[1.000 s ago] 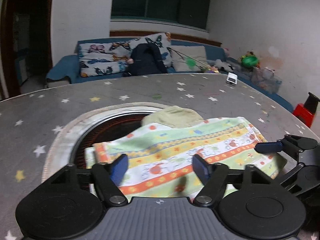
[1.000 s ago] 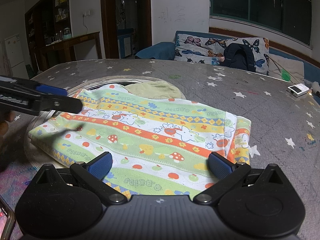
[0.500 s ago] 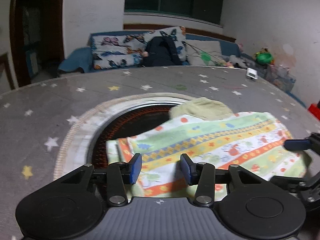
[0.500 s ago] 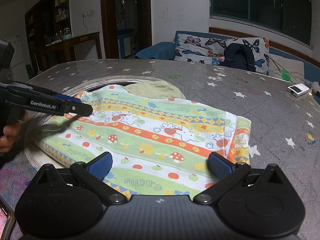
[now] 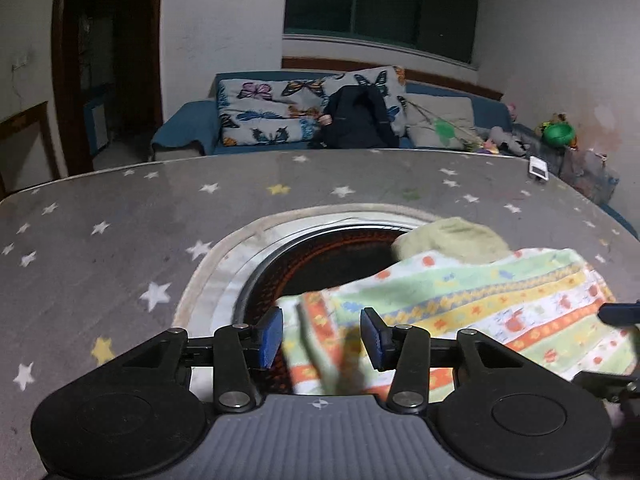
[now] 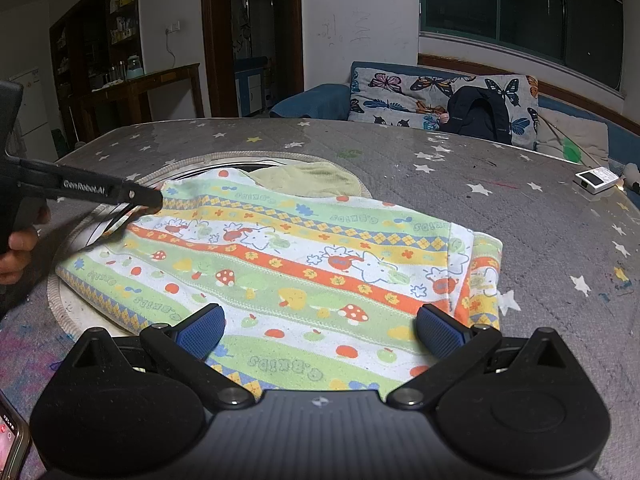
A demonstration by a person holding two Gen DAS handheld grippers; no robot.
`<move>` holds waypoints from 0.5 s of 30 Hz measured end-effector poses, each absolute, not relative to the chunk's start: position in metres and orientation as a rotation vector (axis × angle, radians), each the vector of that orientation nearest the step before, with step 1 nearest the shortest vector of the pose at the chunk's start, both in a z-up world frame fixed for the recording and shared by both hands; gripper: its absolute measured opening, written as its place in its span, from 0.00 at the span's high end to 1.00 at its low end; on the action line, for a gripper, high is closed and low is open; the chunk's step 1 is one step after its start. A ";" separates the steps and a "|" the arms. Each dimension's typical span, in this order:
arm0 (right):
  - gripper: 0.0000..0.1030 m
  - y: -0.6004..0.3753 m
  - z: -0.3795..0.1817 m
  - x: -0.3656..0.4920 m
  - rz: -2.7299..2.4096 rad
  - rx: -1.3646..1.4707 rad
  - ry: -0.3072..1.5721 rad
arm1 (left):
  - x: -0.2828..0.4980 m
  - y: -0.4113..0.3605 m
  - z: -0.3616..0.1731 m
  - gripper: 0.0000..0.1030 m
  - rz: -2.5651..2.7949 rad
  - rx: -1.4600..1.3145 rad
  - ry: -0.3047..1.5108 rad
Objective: Fold clothes
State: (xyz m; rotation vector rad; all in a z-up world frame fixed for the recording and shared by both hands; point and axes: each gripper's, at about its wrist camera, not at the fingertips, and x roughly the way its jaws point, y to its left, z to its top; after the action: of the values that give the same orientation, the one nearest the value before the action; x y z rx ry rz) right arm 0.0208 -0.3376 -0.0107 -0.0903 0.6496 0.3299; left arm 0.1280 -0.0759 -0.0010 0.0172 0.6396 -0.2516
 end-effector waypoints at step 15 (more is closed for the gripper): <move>0.00 -0.337 -0.010 0.020 0.330 -0.089 0.650 | 0.170 -0.116 -0.010 0.56 -0.248 -0.003 0.693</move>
State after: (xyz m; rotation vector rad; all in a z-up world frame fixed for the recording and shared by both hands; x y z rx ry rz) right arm 0.0196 -0.3369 -0.0099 -0.0894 0.6499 0.3302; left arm 0.1695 -0.1163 -0.0101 -0.0033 0.6931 -0.2483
